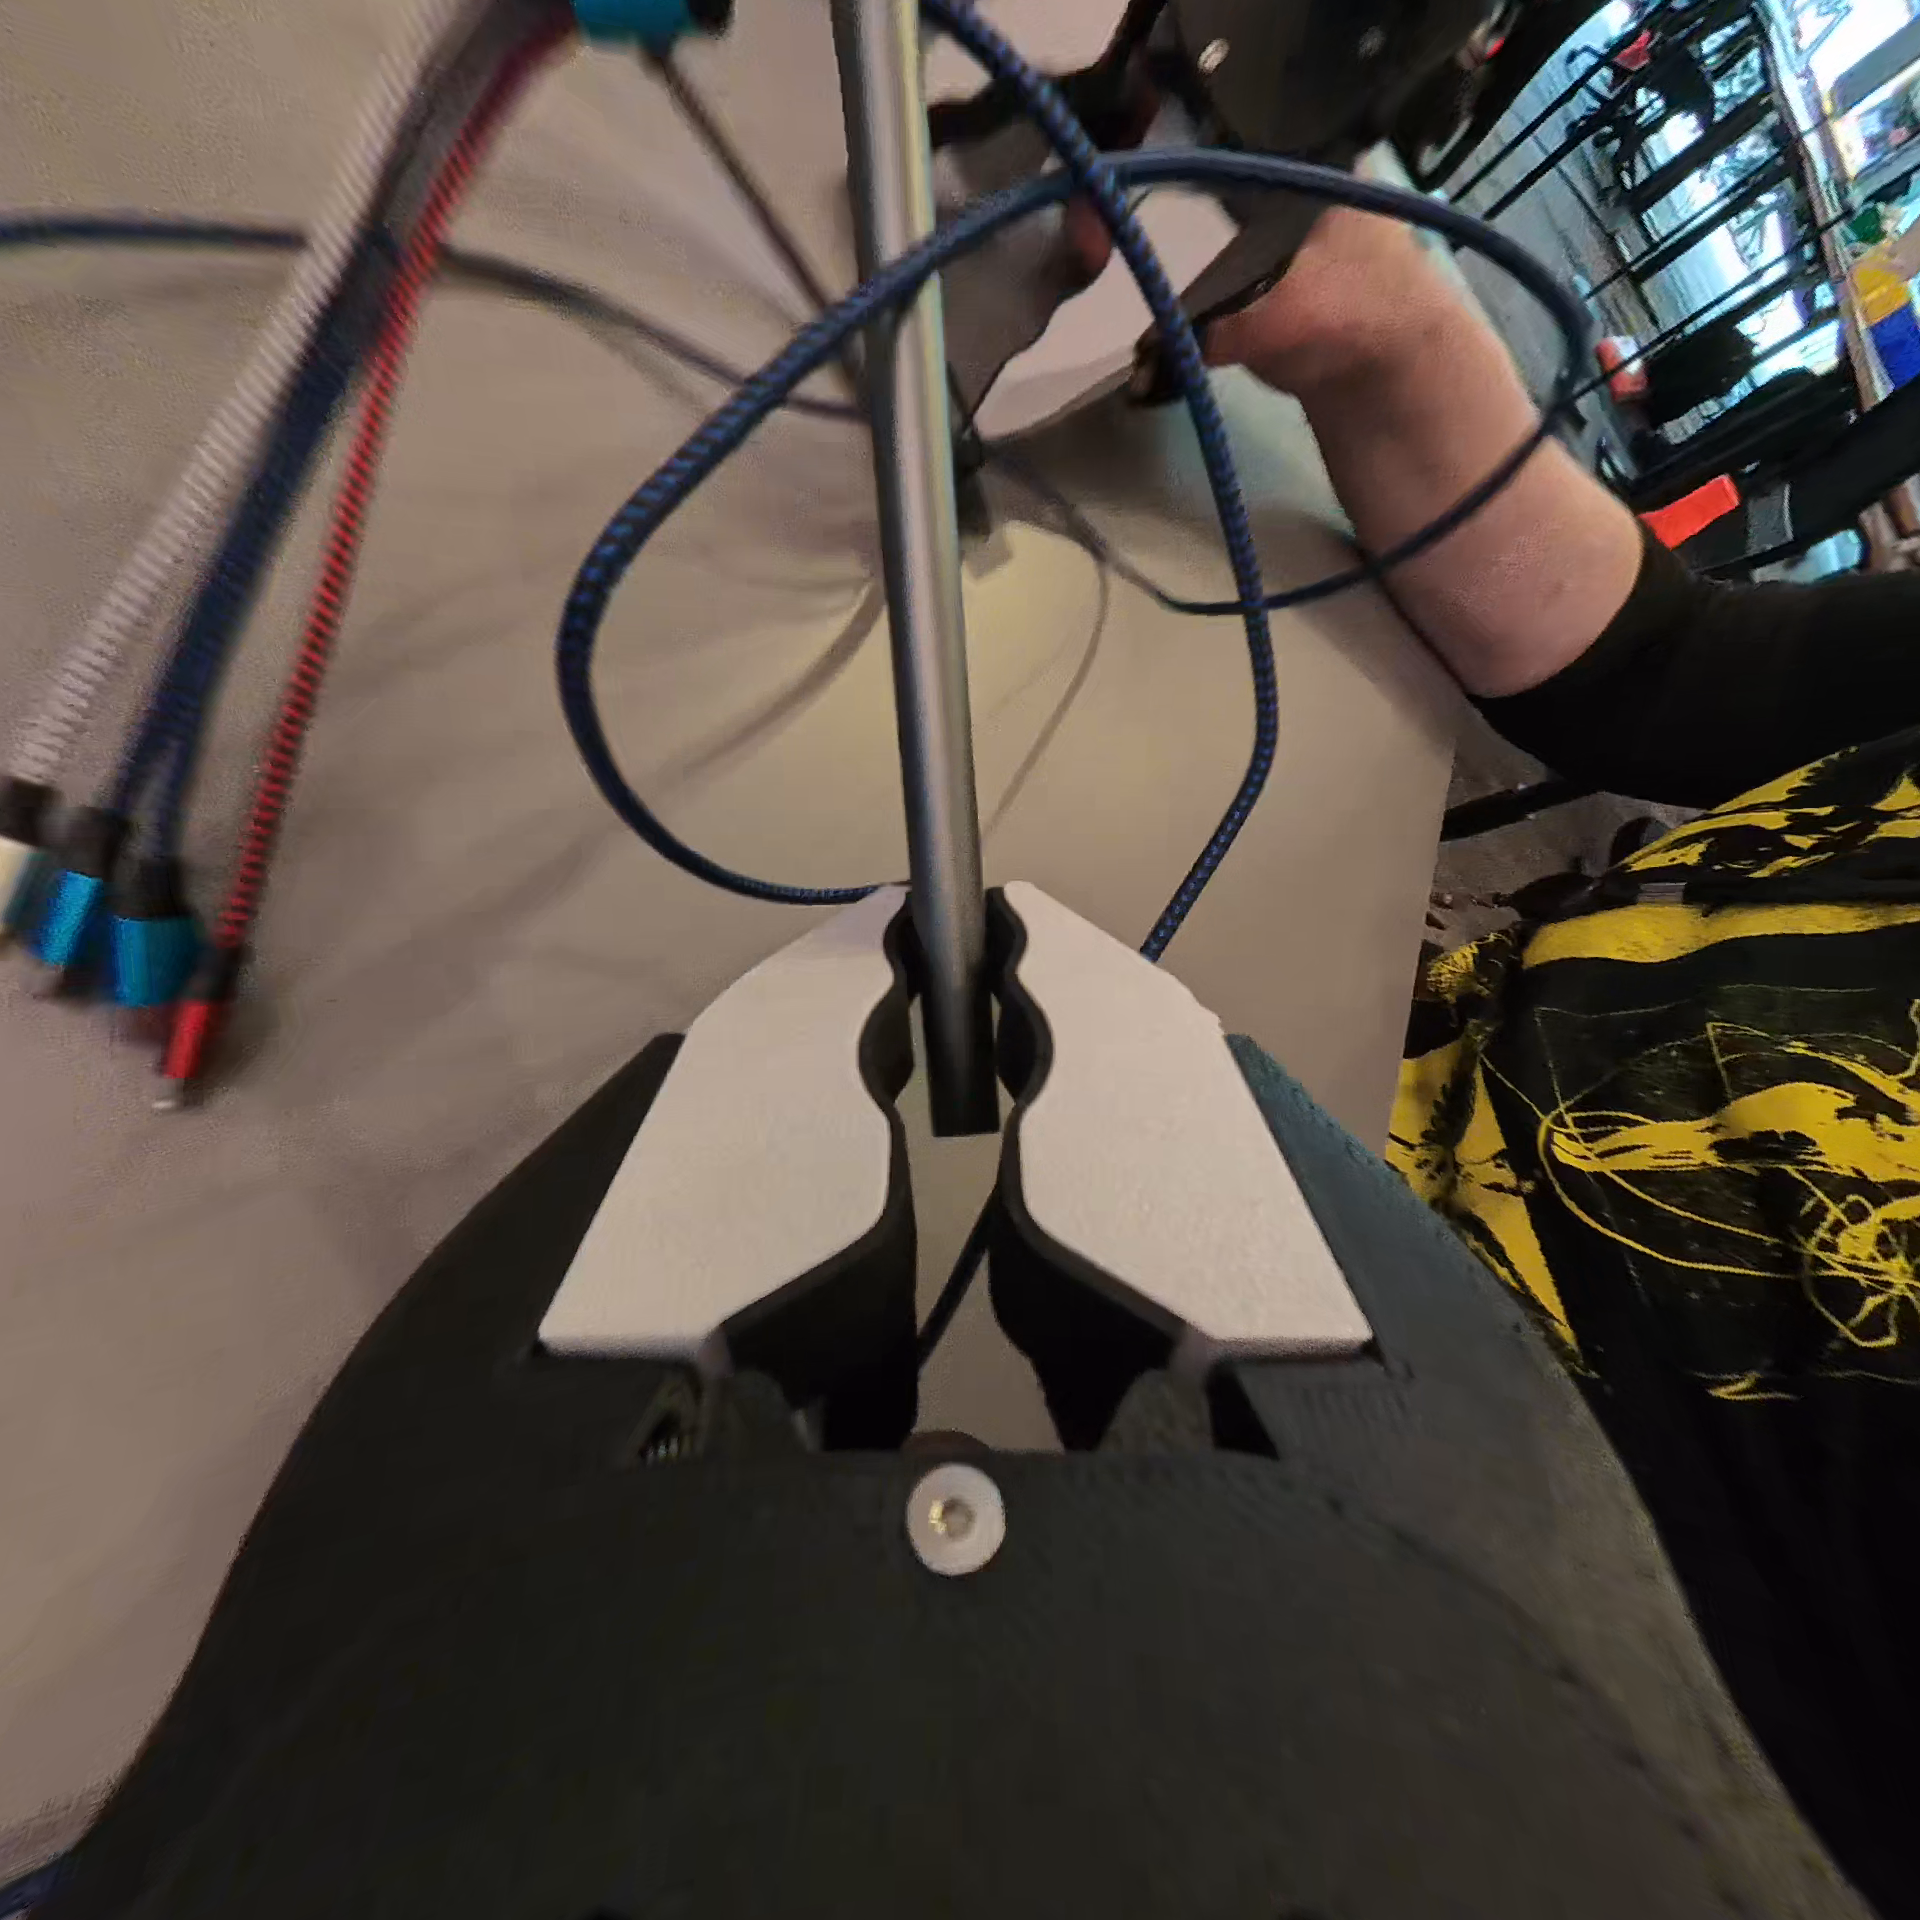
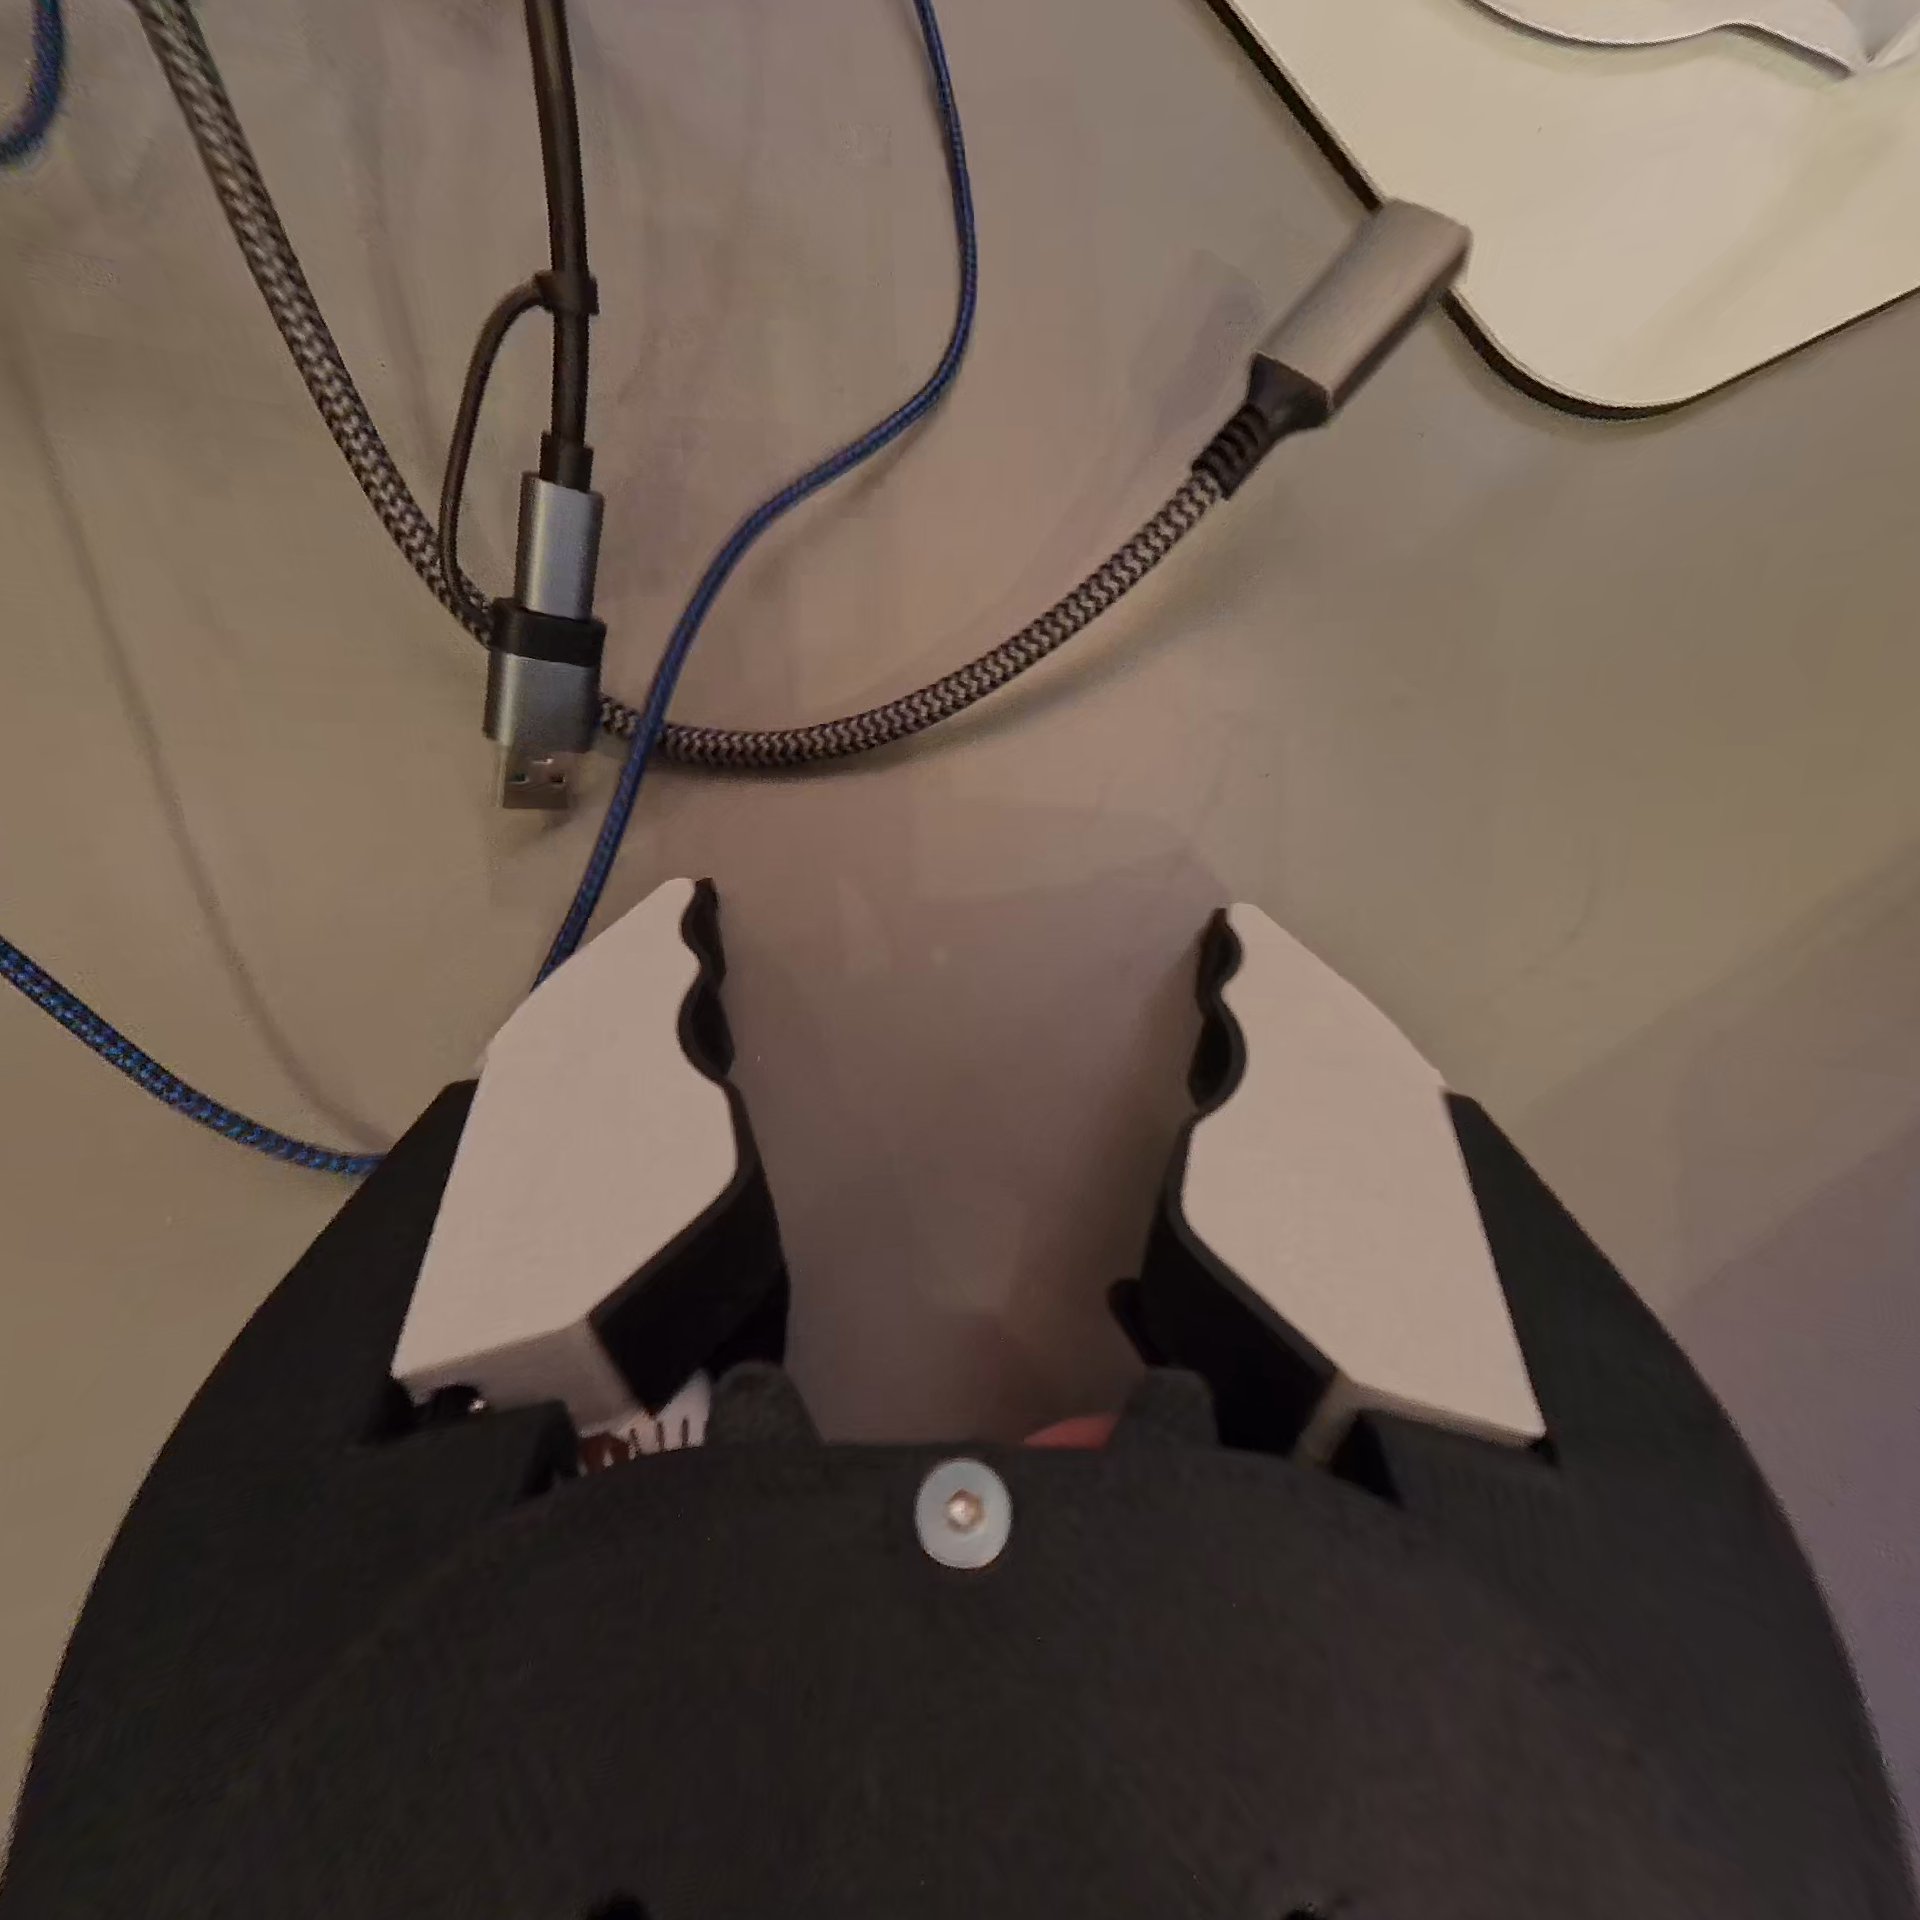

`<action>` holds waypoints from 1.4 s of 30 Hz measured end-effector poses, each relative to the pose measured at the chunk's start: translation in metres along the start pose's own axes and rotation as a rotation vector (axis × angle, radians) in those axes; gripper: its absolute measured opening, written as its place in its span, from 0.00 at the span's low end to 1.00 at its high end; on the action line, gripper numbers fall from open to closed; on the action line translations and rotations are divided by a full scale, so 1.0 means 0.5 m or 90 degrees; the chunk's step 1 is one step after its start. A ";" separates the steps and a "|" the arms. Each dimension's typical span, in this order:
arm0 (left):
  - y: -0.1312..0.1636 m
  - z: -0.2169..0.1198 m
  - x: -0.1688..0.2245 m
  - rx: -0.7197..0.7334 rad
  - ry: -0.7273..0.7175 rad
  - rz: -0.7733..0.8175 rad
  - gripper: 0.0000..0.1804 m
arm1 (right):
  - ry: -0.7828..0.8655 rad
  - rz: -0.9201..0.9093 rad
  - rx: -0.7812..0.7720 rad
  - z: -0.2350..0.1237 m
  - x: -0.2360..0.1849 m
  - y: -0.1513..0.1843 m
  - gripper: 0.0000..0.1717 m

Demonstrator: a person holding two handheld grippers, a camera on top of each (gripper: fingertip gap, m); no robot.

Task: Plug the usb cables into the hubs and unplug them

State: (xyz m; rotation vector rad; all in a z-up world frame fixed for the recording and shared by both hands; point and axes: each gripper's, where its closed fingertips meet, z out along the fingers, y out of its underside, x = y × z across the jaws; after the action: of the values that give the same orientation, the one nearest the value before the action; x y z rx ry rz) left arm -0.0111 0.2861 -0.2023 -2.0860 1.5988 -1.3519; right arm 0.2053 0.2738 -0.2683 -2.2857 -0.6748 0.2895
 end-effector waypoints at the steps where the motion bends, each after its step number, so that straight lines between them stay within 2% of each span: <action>1: -0.014 -0.003 0.007 0.017 -0.004 0.016 0.06 | -0.001 0.003 0.013 -0.005 0.000 -0.005 0.48; 5: -0.072 -0.021 0.031 0.089 -0.023 0.063 0.06 | -0.011 0.056 0.138 -0.066 0.016 -0.060 0.39; 8: -0.108 -0.029 0.050 0.121 -0.037 0.096 0.06 | -0.046 0.037 0.273 -0.144 -0.001 -0.123 0.31; 10: -0.127 -0.031 0.063 0.126 -0.047 0.108 0.06 | -0.087 0.017 0.329 -0.189 -0.031 -0.154 0.26; 15: -0.169 -0.027 0.093 0.143 -0.054 0.143 0.06 | -0.143 -0.048 0.360 -0.270 -0.122 -0.212 0.25; 19: -0.197 -0.022 0.111 0.179 -0.054 0.153 0.06 | -0.315 -0.054 0.382 -0.328 -0.260 -0.262 0.23; 23: -0.219 -0.014 0.129 0.214 -0.067 0.169 0.06 | -0.431 0.087 0.346 -0.278 -0.326 -0.290 0.34; 26: -0.236 -0.018 0.151 0.257 -0.063 0.171 0.06 | -0.448 0.258 0.368 -0.224 -0.289 -0.305 0.38; 28: -0.244 -0.020 0.163 0.280 -0.070 0.174 0.06 | -0.451 0.305 0.358 -0.194 -0.273 -0.299 0.37; 31: -0.252 -0.019 0.172 0.311 -0.097 0.186 0.06 | -0.414 0.295 0.399 -0.184 -0.242 -0.304 0.29; 35: -0.266 -0.029 0.169 0.368 -0.123 0.181 0.06 | -0.388 0.305 0.456 -0.193 -0.204 -0.316 0.26; 38: -0.272 -0.043 0.168 0.395 -0.125 0.160 0.06 | -0.394 0.214 0.480 -0.229 -0.227 -0.316 0.20; 39: -0.272 -0.045 0.173 0.397 -0.111 0.158 0.06 | -0.400 0.200 0.474 -0.241 -0.228 -0.311 0.21; 41: -0.275 -0.050 0.186 0.408 -0.084 0.159 0.06 | -0.341 0.227 0.509 -0.259 -0.179 -0.307 0.28; 42: -0.277 -0.051 0.188 0.410 -0.078 0.159 0.06 | -0.314 0.240 0.521 -0.262 -0.151 -0.302 0.29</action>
State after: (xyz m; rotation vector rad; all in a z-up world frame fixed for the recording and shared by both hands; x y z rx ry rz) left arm 0.0634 0.2717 -0.0509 -1.5001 1.1211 -1.3780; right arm 0.1350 0.2470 -0.0683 -1.5240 -0.2556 1.1100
